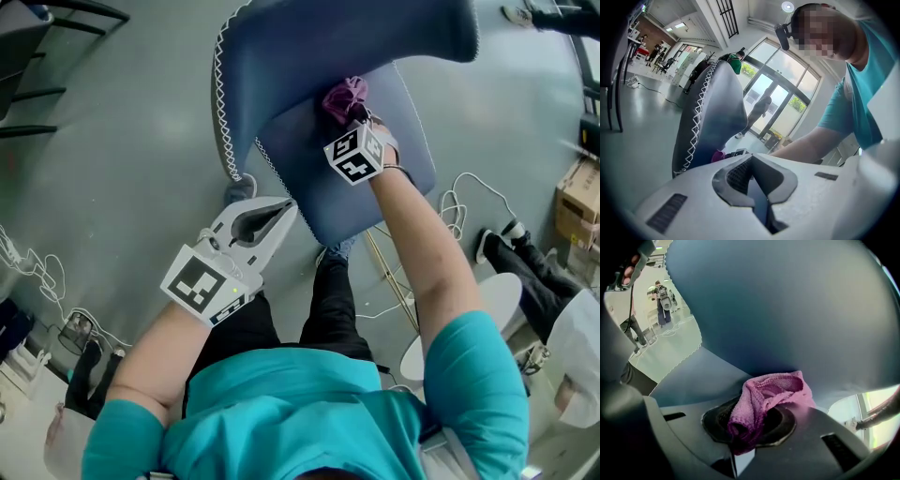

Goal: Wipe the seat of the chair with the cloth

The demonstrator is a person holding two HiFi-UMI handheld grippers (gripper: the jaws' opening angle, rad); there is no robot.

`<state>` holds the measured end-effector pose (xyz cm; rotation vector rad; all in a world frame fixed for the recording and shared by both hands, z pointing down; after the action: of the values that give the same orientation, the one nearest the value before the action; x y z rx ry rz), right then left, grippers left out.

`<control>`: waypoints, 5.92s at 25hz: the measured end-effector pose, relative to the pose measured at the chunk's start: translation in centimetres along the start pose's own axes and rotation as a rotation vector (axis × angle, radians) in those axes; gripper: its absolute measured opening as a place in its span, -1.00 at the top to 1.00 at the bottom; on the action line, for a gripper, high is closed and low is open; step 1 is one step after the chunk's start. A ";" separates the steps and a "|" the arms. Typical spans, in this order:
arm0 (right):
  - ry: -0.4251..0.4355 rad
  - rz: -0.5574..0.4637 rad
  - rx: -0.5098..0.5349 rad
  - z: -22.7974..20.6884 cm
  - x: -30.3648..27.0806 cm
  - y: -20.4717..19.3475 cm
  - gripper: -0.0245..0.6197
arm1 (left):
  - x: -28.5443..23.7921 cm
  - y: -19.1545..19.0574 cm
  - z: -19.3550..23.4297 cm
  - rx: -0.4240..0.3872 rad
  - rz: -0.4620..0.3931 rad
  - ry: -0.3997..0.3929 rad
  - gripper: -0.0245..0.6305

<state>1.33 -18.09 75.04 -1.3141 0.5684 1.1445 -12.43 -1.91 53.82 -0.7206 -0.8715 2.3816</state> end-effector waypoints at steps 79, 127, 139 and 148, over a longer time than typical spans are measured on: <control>0.186 0.111 0.042 11.0 11.8 -17.7 0.77 | -7.4 -1.8 -7.8 -0.077 0.097 -0.095 0.91; -0.120 -0.085 -0.559 8.3 3.1 11.0 0.77 | 16.7 1.2 5.8 -0.009 -0.005 0.110 0.91; -0.118 0.026 -0.209 11.3 -3.1 11.7 0.77 | 16.8 -1.5 6.7 0.045 -0.019 0.119 0.92; -0.090 0.072 0.027 11.8 -2.6 12.0 0.77 | 14.8 -0.9 4.5 0.050 -0.008 0.111 0.91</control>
<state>-13.42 -9.60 74.64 -1.2212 0.5671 1.2443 -25.87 5.68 52.92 -0.8187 -0.7649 2.3233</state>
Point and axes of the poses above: the fingertips, and each gripper's own axes: x backward along the fingers, z to its left, y out of its top, the point moved 7 cm from there along x, backward along the fingers, and after that the axes turned 6 degrees about x, right-handed, at the moved point
